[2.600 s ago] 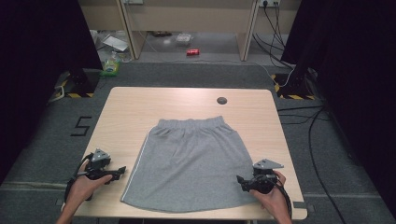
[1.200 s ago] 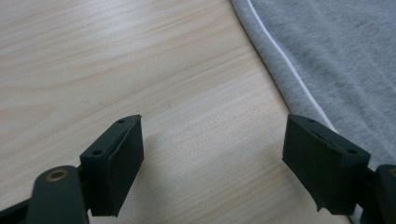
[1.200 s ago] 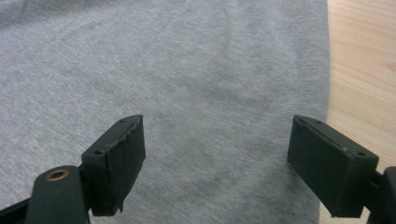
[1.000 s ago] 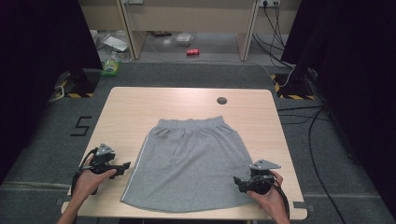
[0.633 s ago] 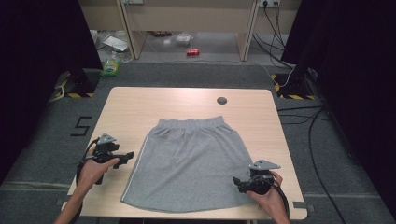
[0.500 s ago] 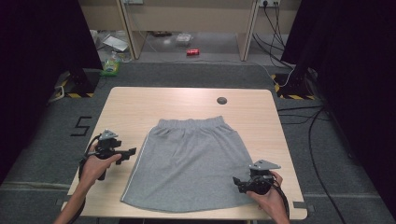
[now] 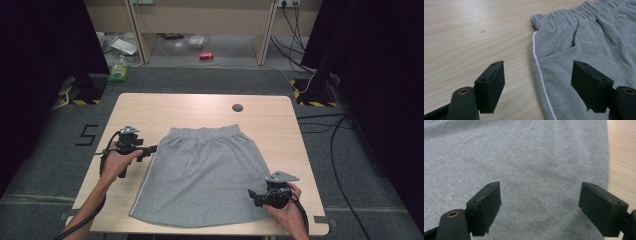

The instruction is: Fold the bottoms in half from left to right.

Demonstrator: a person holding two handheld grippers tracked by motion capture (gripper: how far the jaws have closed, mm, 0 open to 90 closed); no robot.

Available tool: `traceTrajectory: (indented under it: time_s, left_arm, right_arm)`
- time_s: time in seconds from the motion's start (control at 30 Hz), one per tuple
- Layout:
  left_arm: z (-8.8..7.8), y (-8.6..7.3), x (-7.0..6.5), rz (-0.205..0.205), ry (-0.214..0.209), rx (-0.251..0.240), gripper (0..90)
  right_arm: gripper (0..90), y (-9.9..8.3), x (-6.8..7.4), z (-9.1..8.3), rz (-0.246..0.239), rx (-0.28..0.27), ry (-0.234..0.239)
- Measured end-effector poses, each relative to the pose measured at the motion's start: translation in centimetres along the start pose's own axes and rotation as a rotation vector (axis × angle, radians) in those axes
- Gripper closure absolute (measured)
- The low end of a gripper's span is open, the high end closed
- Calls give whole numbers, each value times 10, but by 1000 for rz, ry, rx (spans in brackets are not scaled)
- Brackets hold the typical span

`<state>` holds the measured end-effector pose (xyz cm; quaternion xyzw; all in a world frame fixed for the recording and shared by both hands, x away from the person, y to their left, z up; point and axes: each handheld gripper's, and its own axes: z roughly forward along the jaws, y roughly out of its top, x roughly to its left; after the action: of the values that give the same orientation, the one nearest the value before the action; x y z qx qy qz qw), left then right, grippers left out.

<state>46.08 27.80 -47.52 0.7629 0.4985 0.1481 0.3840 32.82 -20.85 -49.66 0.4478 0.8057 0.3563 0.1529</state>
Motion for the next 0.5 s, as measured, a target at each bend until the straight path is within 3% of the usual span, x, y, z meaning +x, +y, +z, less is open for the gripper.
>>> traceTrajectory:
  time_s: [0.27, 0.5]
  left_arm:
    - [22, 21, -11, 3, -2, 24, 304]
    - [37, 32, -11, -9, 17, 32, 324]
  right_arm:
    - [187, 0, 3, 2, -12, 7, 7]
    - [187, 0, 3, 3, -17, 9, 8]
